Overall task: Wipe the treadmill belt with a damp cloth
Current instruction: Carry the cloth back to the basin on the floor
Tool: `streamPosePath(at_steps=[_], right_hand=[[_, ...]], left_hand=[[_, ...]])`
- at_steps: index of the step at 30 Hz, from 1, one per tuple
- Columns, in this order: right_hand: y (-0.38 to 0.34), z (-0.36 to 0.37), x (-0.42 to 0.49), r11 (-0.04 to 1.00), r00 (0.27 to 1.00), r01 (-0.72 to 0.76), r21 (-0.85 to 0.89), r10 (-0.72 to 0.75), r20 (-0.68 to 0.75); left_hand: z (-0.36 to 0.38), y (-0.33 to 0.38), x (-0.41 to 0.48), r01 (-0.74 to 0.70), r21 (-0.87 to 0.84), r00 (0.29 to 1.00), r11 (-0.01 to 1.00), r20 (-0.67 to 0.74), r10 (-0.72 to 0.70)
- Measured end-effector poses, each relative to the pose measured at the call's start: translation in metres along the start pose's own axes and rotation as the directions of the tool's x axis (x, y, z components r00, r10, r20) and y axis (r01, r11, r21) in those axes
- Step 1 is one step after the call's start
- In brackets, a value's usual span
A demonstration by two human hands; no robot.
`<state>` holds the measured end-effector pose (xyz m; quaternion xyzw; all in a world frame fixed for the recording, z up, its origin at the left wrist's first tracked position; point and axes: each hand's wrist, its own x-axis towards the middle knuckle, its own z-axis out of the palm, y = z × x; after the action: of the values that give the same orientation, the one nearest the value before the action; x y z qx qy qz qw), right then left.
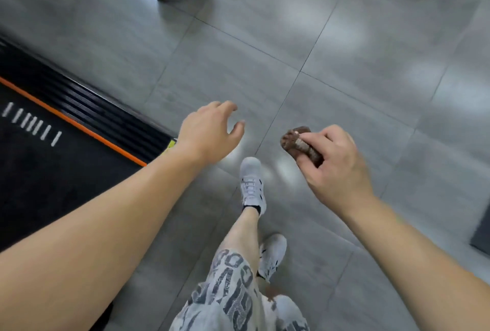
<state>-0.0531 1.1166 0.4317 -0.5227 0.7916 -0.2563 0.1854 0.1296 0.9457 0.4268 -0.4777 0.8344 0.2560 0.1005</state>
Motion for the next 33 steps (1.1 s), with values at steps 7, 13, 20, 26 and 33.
streamPosePath(at_steps=[7,13,20,26,33], right_hand=[[0.018,0.016,0.219,0.998,0.998,0.047,-0.043,-0.045,0.048],[0.016,0.032,0.396,0.986,0.975,0.165,0.029,-0.167,0.148],[0.009,0.052,0.582,0.957,0.940,0.280,0.072,-0.288,0.184],[-0.004,0.108,0.716,0.942,0.892,0.323,0.094,-0.336,0.303],[-0.039,0.209,0.834,0.904,0.800,0.418,0.088,-0.413,0.435]], left_hand=[[-0.062,-0.029,0.192,0.091,-0.032,0.995,0.995,-0.027,-0.092],[-0.125,-0.059,0.330,0.192,-0.033,0.980,0.981,-0.043,-0.194],[-0.198,-0.101,0.478,0.345,-0.060,0.937,0.937,-0.039,-0.348],[-0.222,-0.140,0.569,0.497,-0.216,0.855,0.840,-0.040,-0.516],[-0.230,-0.199,0.650,0.516,-0.577,0.819,0.633,0.114,-0.563]])
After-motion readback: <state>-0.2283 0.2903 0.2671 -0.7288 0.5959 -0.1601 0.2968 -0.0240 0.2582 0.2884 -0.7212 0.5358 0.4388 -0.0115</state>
